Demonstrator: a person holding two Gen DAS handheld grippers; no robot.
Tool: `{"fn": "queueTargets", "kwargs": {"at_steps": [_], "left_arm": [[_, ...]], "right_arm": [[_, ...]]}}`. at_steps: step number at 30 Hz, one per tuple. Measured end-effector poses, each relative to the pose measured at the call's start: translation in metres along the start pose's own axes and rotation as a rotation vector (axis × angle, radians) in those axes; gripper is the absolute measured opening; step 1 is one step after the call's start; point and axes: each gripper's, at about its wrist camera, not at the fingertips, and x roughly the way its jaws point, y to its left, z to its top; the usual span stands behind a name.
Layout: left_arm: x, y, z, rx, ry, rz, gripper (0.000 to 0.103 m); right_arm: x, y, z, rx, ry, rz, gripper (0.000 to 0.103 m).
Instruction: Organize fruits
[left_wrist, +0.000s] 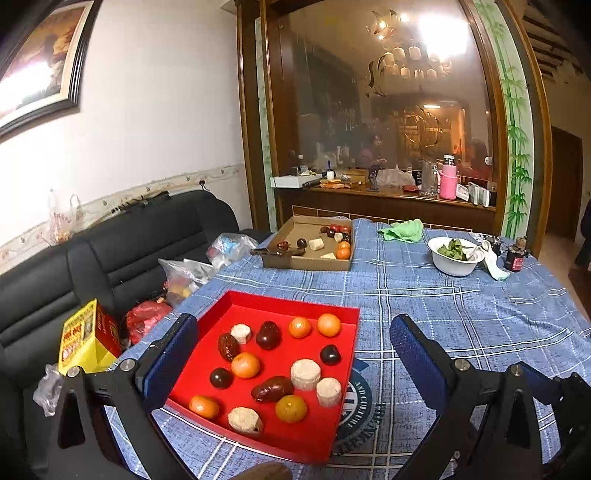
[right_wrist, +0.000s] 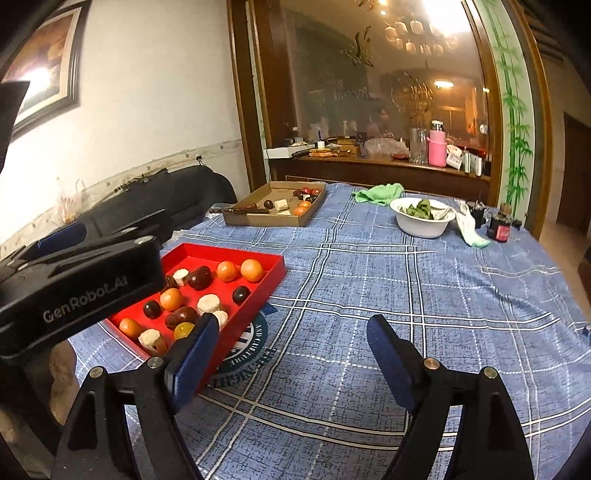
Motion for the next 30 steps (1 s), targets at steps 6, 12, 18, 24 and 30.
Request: {"fn": "queueTargets", "kwargs": {"at_steps": [6,12,18,24,30], "left_arm": [[0.015,0.006,-0.006,-0.011,0.068,0.005,0.103],[0.031,0.02,-0.012,-0.057,0.133,0.022,0.103],[0.04,0.031,-0.019,-0.087,0.173,0.015,0.103],[0.045,0.033,-0.023,-0.085,0.192,0.003,0.103],[0.053,0.031,-0.027,-0.065,0.221,0.044,0.103]], "right_arm": [[0.006,0.008,-0.004,-0.031,0.022,-0.023,0.088],[0.015,0.011,-0.006,-0.036,0.056,-0.041,0.089],[0.023,0.018,-0.009,-0.053,0.083,-0.05,0.089],[0.025,0.026,-0.012,-0.079,0.089,-0.053,0.09],[0.027,0.024,-0.012,-0.078,0.093,-0.059,0.09]]}}
